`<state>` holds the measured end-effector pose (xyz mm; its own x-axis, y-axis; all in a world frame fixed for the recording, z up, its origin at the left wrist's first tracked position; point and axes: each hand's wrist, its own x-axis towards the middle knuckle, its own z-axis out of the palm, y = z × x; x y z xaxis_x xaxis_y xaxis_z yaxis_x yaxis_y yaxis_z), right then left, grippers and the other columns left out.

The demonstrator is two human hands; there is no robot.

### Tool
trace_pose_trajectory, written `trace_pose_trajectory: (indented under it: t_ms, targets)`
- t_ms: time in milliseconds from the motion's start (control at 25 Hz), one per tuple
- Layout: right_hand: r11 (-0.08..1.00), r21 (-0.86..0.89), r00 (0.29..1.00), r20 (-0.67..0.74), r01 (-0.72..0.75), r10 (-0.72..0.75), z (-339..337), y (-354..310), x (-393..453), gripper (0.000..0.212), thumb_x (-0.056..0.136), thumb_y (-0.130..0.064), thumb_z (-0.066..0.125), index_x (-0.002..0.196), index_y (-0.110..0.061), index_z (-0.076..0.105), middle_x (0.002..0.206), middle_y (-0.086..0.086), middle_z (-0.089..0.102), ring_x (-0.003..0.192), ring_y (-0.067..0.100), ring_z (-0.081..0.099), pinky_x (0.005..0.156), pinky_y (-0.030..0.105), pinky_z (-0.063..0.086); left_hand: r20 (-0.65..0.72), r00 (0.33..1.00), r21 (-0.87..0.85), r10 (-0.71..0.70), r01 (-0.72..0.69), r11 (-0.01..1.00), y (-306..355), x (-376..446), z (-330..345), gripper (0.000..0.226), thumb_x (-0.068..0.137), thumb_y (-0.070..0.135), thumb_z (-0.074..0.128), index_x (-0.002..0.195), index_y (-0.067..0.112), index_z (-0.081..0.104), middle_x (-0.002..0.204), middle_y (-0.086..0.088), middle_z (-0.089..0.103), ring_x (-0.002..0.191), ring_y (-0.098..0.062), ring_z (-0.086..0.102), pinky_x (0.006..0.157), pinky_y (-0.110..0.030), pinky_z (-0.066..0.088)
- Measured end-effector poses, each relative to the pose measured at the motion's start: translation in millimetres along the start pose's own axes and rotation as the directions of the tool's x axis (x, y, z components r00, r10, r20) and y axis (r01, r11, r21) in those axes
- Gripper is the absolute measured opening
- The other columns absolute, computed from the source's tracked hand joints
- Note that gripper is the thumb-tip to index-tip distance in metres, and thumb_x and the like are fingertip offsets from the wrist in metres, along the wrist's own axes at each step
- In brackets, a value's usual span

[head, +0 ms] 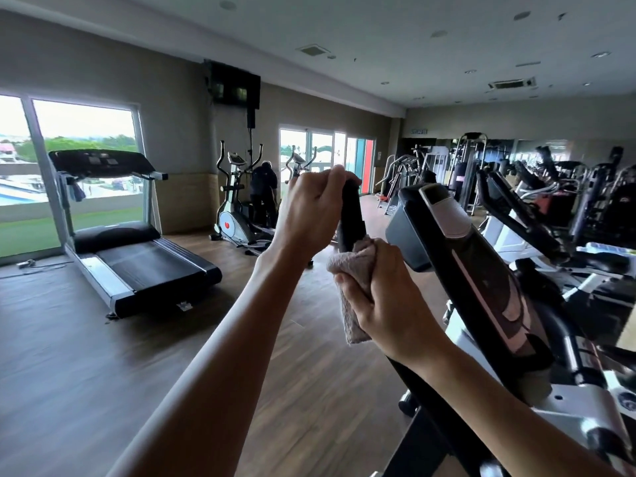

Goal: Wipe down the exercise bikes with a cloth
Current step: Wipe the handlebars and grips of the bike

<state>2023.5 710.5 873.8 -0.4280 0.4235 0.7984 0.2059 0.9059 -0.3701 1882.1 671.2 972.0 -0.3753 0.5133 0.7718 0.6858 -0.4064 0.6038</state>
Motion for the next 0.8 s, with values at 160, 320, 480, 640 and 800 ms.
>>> trace_pose_trajectory:
  t_ms: [160, 320, 480, 640, 800]
  targets:
    - [1.0, -0.009, 1.0, -0.02, -0.005, 0.005, 1, -5, -3, 0.079, 0.092, -0.055, 0.051, 0.15, -0.004, 0.032, 0.13, 0.005, 0.048, 0.124, 0.018, 0.05, 0.109, 0.029, 0.04, 0.285, 0.958, 0.042, 0.038, -0.052, 0.998, 2, 31, 6, 0.043, 0.103, 0.025, 0.047, 0.078, 0.01, 0.078, 0.073, 0.003, 0.073, 0.071, -0.011, 0.066, 0.079, -0.031, 0.055]
    - [0.998, 0.055, 1.0, 0.024, -0.019, 0.018, -5, -6, -1, 0.067, 0.09, -0.053, 0.058, 0.144, -0.02, 0.036, 0.124, -0.011, 0.047, 0.121, 0.01, 0.05, 0.104, 0.028, 0.043, 0.592, 0.799, -0.151, 0.104, -0.017, 0.988, -3, 51, 7, 0.038, 0.108, 0.01, 0.044, 0.098, -0.013, 0.073, 0.097, -0.021, 0.076, 0.092, -0.028, 0.075, 0.08, -0.021, 0.056]
    - [0.998, 0.038, 0.999, 0.03, -0.041, 0.04, -5, -10, 2, 0.054, 0.087, -0.046, 0.067, 0.131, -0.026, 0.043, 0.111, -0.012, 0.051, 0.106, 0.011, 0.058, 0.091, 0.021, 0.046, 0.776, 0.602, -0.178, 0.188, -0.077, 0.981, -1, 72, 5, 0.049, 0.112, 0.02, 0.03, 0.116, -0.009, 0.07, 0.117, -0.019, 0.073, 0.11, -0.024, 0.071, 0.076, -0.014, 0.05]
    - [0.995, -0.064, 0.995, 0.067, -0.075, 0.079, -10, -15, 6, 0.055, 0.085, -0.049, 0.068, 0.13, -0.037, 0.038, 0.112, -0.018, 0.05, 0.104, 0.004, 0.06, 0.088, 0.01, 0.044, 0.849, 0.454, -0.25, 0.271, -0.108, 0.962, 0, 83, 10, 0.033, 0.101, 0.024, 0.034, 0.091, 0.023, 0.066, 0.085, 0.027, 0.074, 0.092, 0.013, 0.067, 0.079, -0.009, 0.051]
    - [0.976, -0.172, 0.99, -0.002, -0.137, 0.139, -7, -35, 8, 0.053, 0.085, -0.047, 0.066, 0.127, -0.052, 0.035, 0.115, -0.022, 0.051, 0.107, -0.003, 0.056, 0.086, -0.001, 0.038, 0.879, 0.233, -0.403, 0.417, -0.109, 0.909, 3, 82, 10, 0.044, 0.111, 0.014, 0.028, 0.109, 0.003, 0.07, 0.104, -0.007, 0.078, 0.1, -0.003, 0.071, 0.092, -0.02, 0.052]
